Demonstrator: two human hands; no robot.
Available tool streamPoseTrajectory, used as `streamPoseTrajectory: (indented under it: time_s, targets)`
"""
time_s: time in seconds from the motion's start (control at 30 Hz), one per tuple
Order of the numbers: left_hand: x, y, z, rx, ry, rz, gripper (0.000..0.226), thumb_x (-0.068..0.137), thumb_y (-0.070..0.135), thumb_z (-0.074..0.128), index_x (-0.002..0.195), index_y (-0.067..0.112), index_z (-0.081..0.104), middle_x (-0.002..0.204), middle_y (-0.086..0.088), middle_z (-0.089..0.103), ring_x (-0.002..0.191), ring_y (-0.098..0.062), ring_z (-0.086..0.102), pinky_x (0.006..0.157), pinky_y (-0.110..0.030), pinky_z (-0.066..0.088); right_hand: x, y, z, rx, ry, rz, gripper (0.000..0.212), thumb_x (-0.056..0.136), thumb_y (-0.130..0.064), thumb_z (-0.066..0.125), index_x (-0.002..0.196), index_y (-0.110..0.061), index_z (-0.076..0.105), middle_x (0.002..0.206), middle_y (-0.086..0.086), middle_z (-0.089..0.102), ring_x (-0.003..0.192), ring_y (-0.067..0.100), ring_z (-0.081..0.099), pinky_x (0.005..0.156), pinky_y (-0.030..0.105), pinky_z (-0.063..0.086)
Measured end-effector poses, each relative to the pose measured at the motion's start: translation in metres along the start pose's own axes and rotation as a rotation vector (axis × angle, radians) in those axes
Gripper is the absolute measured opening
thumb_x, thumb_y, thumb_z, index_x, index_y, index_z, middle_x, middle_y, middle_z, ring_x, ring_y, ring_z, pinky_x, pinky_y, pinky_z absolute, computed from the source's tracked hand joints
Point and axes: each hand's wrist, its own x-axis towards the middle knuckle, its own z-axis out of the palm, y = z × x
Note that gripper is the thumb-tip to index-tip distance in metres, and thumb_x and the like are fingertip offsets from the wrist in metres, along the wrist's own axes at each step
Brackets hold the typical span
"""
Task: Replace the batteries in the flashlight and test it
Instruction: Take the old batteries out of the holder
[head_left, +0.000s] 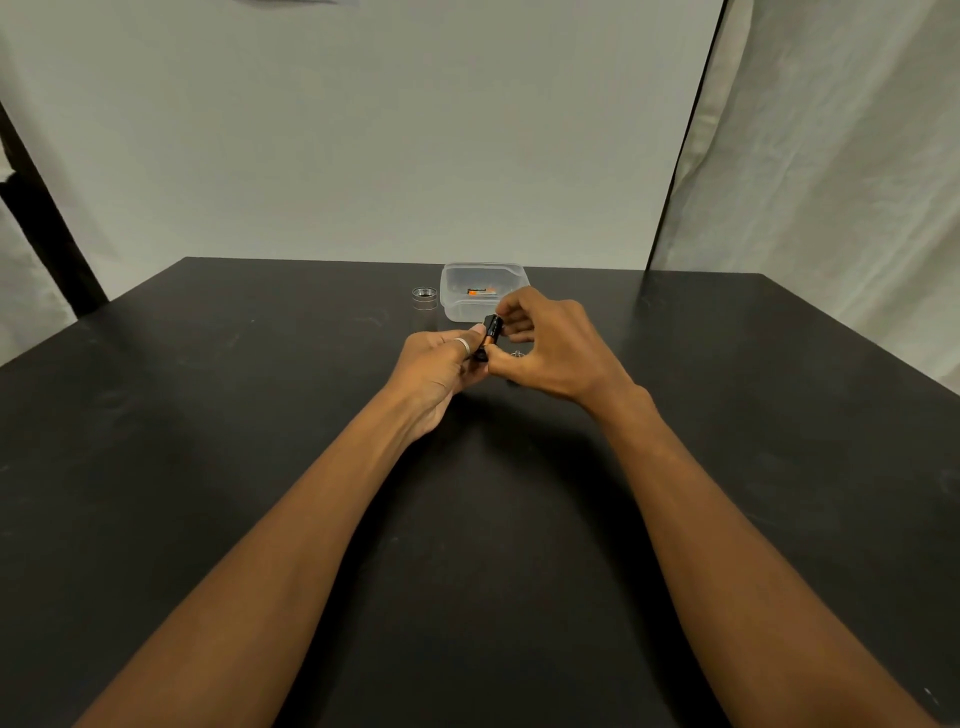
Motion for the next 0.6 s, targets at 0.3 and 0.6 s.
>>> streamPoseTrajectory:
  time_s: [0.3,0.6]
  targets:
    - [-0.0026,0.0012,0.0007,0.040,-0.030,-0.002,0.024,0.101,0.012,0.060,0.087,-0.001,0.075,0.074,-0.006,0.075,0.069,-0.010,0.071,0.065,-0.023,0.059,-0.0005,-0.0002,-0.0025,-0.016,0.011,-0.004,0.039,0.081,-0.026,0.081,0.109,-0.003,0.066,0.098,0.007,0.075,0.089,0.017,0.073,0.085,0.035,0.062]
    - [-0.0014,0.0021,0.0011,-0.001,-0.008,-0.004,0.024,0.102,0.010,0.059,0.086,0.000,0.074,0.071,-0.004,0.076,0.065,-0.008,0.072,0.063,-0.021,0.059,-0.0011,-0.0016,0.0003,0.022,0.032,0.000,0.033,0.084,-0.028,0.074,0.107,-0.006,0.072,0.097,0.005,0.078,0.090,0.014,0.075,0.087,0.032,0.062]
